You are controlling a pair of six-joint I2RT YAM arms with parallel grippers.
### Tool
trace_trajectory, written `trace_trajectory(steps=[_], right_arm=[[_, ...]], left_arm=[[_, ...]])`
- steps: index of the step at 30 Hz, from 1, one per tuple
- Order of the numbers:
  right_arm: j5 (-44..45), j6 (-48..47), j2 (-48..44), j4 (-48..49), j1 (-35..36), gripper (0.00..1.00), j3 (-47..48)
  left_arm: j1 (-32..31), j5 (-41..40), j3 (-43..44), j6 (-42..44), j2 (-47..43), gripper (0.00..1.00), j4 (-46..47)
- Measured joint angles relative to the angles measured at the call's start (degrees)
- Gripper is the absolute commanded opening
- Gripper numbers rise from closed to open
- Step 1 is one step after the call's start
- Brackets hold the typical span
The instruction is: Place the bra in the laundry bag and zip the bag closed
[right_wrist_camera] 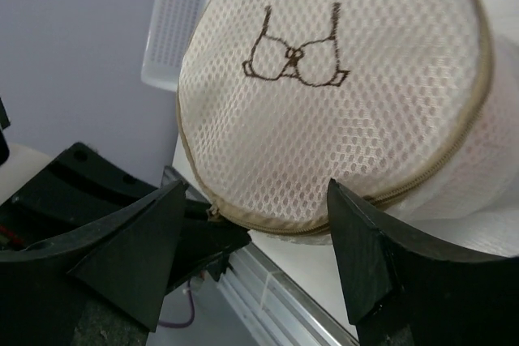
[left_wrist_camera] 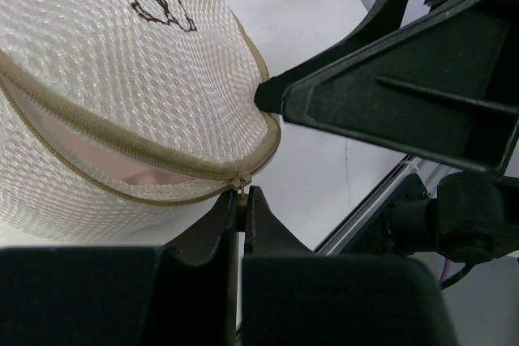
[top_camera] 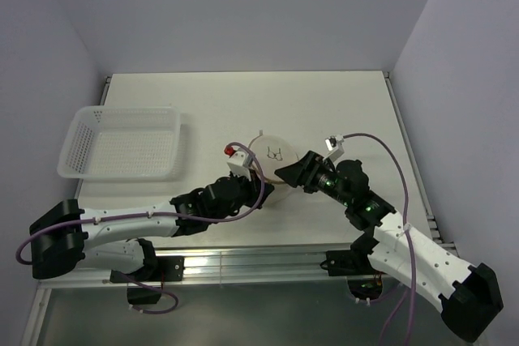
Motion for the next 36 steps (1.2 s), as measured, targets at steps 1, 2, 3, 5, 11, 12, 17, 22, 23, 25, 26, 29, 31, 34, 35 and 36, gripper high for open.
trace_trajectory(steps=[1,2,3,5,11,12,17,22,23,25,26,29,31,34,35,36], right_arm=[[1.1,0.0,-0.5,-0.4,0.0,0.78,0.0],[2.1,-0.1,-1.4,-1.1,0.2,0.78,0.0],[3.9,-0.3,-3.1,-2.4,0.3,0.78,0.0],[7.3,-1.1,-7.0,-4.9,0.5,0.78,0.0],[13.7,-2.2,-13.2,-10.4,0.6,0.82,-0.1],[13.6,-2.0,-12.6,-10.1,0.6,0.82,-0.4],[10.2,-1.2,-6.5,-7.4,0.6,0.74,-2.0],[8.1,-1.2,-2.3,-3.2,0.6,0.26,-2.0],[8.1,-1.0,-2.1,-2.7,0.6,0.09,-2.0],[8.2,-0.7,-1.5,-1.2,0.6,0.01,-2.0],[8.2,-0.6,-1.3,-0.6,0.6,0.0,-2.0],[7.5,-1.2,-0.6,-0.1,-0.3,0.0,-2.0],[6.2,-2.2,-0.2,0.2,-2.4,0.0,-2.0],[1.5,-4.5,1.0,0.0,-9.4,0.0,-1.6],[0.0,-5.2,1.6,-0.2,-11.6,0.0,-1.3],[-1.6,-6.0,2.2,-0.6,-13.6,0.0,-0.7]], left_arm=[[-0.2,-0.1,0.0,0.0,0.0,0.0,0.1],[-0.4,-0.3,0.0,0.0,0.0,0.0,0.2],[-0.4,-0.6,0.0,0.0,0.0,0.0,0.2],[-0.5,-1.5,0.0,0.0,0.0,0.0,0.2],[-0.5,-2.4,1.1,0.0,0.9,0.0,0.6],[-0.5,-2.4,1.4,0.0,1.3,0.0,0.9],[-0.8,-1.9,1.9,0.1,3.0,0.0,1.6],[-1.0,-1.8,1.9,0.1,3.0,0.0,1.6],[-1.0,-1.8,1.9,0.1,2.9,0.0,1.6],[-1.1,-1.8,1.9,0.3,2.9,0.0,0.8],[-1.1,-1.8,1.9,0.6,2.8,0.0,-0.1],[-1.1,-2.3,1.9,1.7,1.8,0.0,-2.3],[-1.0,-2.8,1.9,2.6,0.5,0.0,-4.3],[0.0,-3.7,1.2,3.1,-2.4,0.0,-7.5],[0.6,-4.0,0.7,3.1,-3.5,0.0,-8.4],[1.2,-4.0,0.2,3.1,-4.6,0.0,-9.1]])
